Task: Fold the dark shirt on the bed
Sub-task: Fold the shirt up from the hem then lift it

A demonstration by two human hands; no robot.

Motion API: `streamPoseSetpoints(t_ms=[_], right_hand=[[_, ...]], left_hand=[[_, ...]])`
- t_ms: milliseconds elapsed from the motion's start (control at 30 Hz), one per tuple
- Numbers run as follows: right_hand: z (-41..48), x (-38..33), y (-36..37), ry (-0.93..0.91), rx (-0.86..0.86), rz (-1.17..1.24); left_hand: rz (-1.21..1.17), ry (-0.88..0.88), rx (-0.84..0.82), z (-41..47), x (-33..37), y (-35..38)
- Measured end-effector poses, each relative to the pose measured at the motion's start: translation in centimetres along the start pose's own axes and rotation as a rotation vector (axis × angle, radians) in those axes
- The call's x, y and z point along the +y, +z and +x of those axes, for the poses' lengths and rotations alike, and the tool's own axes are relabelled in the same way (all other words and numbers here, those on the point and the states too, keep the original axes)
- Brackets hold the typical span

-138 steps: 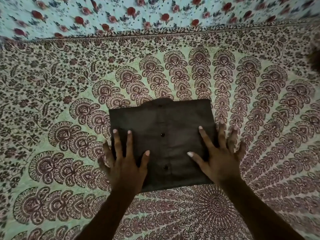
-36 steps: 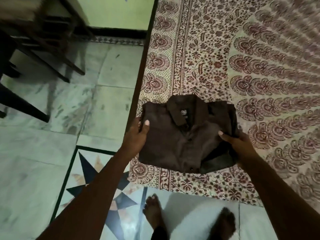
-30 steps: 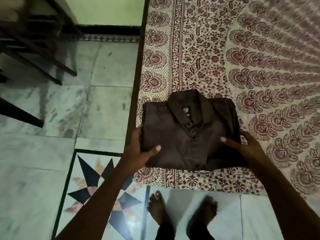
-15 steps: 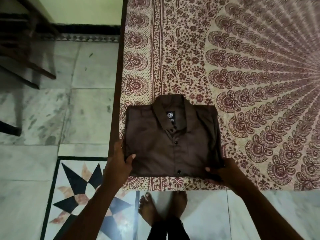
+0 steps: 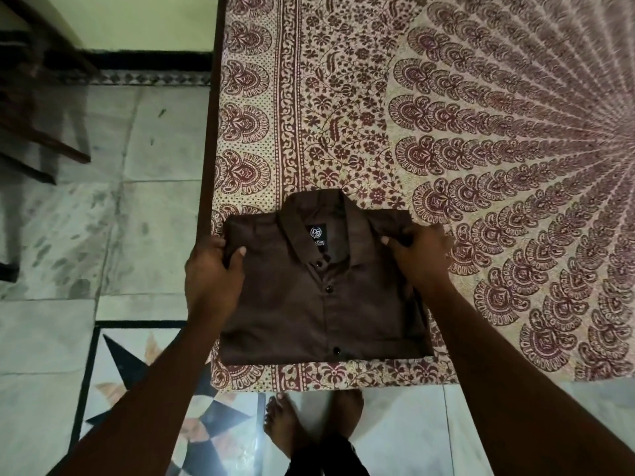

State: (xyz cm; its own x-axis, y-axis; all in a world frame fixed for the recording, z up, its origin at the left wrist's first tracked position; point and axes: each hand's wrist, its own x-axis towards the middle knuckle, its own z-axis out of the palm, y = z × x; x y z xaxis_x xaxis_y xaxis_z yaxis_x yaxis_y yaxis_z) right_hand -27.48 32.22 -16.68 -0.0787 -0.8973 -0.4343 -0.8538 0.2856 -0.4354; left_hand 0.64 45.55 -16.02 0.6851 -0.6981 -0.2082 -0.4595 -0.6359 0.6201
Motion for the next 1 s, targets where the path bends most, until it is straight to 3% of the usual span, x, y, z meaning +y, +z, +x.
streamPoseSetpoints(t_ms=[167, 267, 333, 433, 500, 567, 633, 800, 900, 1000], right_hand=[[1.2, -0.2, -1.3, 0.072, 0.094, 0.080], [1.5, 0.5, -1.0, 0.069, 0.104, 0.078], [1.6, 0.7, -0.3, 0.038, 0.096, 0.080], [-0.2, 0.3, 0.5, -0.129, 0.286, 0.029], [-2.7, 0.6, 1.7, -0.327, 0.340, -0.017], [-4.6, 1.7, 3.3, -0.487, 0.235, -0.083], [-4.9, 3.3, 4.8, -0.514, 0.125, -0.186], [-3.2, 4.7, 5.1, -0.400, 0.118, -0.333], [-6.0, 3.8, 4.8, -0.476, 0.224, -0.326], [-10.0, 4.8, 5.6, -0.572, 0.165, -0.340]], left_hand=[[-0.092, -0.224, 0.099, 0.4, 2.4, 0.1], [-0.033, -0.262, 0.097, 1.0, 2.5, 1.2], [0.081, -0.193, 0.150, 0.8, 2.5, 1.8], [0.223, 0.148, 0.245, -1.3, 2.2, 2.4], [0.232, 0.340, 0.122, -3.5, 1.2, 3.2], [0.300, 0.358, -0.081, -5.3, -0.6, 4.5], [0.350, 0.306, -0.163, -6.3, -2.5, 5.5], [0.402, 0.258, -0.154, -6.1, -3.0, 5.8], [0.425, 0.283, -0.112, -7.2, -2.2, 5.0], [0.453, 0.241, -0.142, -8.9, -3.1, 4.7]])
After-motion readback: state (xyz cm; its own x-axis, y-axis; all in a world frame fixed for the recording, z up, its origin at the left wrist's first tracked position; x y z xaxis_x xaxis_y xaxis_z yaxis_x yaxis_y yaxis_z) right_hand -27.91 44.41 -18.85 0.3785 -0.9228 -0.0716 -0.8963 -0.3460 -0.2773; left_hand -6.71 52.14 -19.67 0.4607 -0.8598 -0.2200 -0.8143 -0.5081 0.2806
